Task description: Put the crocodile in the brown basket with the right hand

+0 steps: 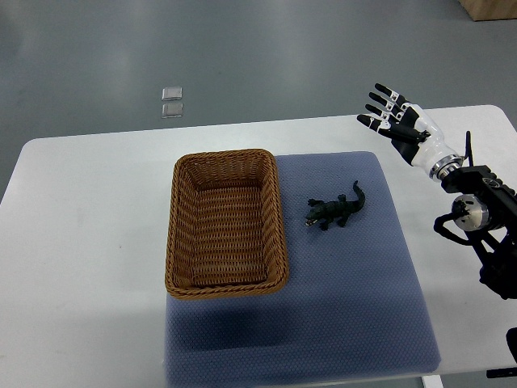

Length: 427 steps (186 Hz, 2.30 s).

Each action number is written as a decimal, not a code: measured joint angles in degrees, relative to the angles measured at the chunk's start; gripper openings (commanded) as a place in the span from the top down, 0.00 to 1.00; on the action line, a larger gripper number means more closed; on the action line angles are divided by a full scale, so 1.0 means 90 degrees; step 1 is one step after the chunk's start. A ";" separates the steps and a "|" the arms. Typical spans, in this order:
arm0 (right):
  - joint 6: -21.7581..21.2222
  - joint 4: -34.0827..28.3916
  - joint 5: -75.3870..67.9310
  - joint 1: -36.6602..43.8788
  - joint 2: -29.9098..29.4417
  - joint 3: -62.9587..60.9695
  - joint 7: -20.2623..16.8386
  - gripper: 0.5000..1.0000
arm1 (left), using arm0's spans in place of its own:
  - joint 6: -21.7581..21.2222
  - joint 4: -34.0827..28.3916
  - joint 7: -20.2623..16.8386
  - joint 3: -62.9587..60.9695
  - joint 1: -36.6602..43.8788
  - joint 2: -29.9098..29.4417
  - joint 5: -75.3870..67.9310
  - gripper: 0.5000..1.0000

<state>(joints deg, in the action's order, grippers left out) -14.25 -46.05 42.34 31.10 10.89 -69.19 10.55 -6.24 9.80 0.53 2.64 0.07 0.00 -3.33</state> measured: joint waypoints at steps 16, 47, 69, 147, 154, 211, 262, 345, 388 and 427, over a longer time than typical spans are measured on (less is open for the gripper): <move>-0.0007 -0.0001 0.0019 0.0001 0.0001 0.0009 0.0000 0.15 | 0.0000 0.0000 0.0000 0.0000 -0.0001 0.0000 0.0000 0.00; -0.0121 -0.0019 0.0072 0.0009 0.0002 0.0011 -0.0010 0.14 | 0.0000 0.0001 0.0000 0.0000 0.0000 0.0000 0.0000 0.00; -0.0258 -0.0020 0.0089 0.0014 0.0003 0.0012 -0.0010 0.14 | 0.0000 0.0001 0.0000 0.0000 -0.0002 0.0000 0.0000 0.00; -0.0558 -0.0029 0.0637 0.0372 0.0526 0.0604 0.0332 0.15 | 0.0000 0.0000 0.0000 0.0000 0.0000 0.0000 0.0000 0.00; -0.0574 -0.0029 0.0695 0.0426 0.0565 0.0744 0.0392 0.15 | 0.0000 0.0000 0.0000 0.0000 0.0000 0.0000 0.0000 0.00; -0.0907 -0.0256 0.1145 0.0845 0.1130 0.1671 0.0608 0.15 | 0.0000 -0.0001 0.0000 0.0000 0.0001 0.0000 0.0000 0.00; -0.0843 -0.0853 0.1645 0.2045 0.2351 0.4481 0.1646 0.15 | 0.0000 -0.0001 0.0000 0.0000 0.0000 0.0000 0.0000 0.00; 0.0160 -0.1192 0.3660 0.3048 0.2452 0.6641 0.2280 0.15 | 0.0000 0.0000 0.0000 0.0000 -0.0001 0.0000 -0.0001 0.00; 0.0889 -0.1228 0.3965 0.3655 0.2411 0.7974 0.2416 0.15 | 0.0000 -0.0001 0.0000 0.0000 -0.0001 0.0000 -0.0001 0.00; 0.1557 -0.1239 0.4875 0.3832 0.2345 0.8517 0.2422 0.15 | 0.0000 0.0000 0.0000 0.0000 0.0000 0.0000 -0.0001 0.00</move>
<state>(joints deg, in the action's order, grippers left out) -0.24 -57.21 86.21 65.59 31.99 7.46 32.35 -6.24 9.80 0.53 2.64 0.07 0.00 -3.34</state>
